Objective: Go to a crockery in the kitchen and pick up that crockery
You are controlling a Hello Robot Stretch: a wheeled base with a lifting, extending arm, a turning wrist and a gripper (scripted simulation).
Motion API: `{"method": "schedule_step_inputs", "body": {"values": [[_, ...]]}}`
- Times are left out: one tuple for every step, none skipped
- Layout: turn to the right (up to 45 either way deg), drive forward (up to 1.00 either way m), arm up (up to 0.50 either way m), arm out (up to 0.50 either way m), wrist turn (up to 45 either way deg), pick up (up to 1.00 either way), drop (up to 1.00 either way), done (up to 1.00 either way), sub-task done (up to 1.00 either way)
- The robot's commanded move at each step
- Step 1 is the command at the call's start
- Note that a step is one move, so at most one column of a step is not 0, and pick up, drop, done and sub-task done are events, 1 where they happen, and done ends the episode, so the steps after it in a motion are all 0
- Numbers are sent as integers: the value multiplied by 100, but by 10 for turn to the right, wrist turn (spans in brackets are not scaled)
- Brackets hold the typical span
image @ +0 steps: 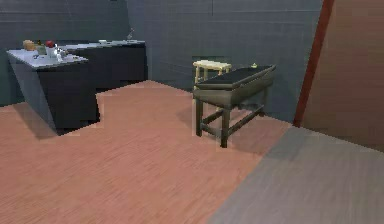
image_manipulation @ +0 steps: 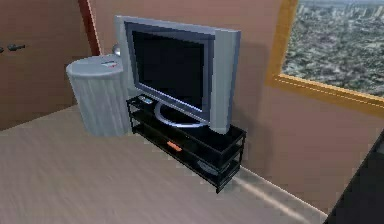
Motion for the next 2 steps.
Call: {"method": "schedule_step_inputs", "body": {"values": [[-150,0,0,0,0,0,0,0,0],[0,100,0,0,0,0,0,0,0]]}}
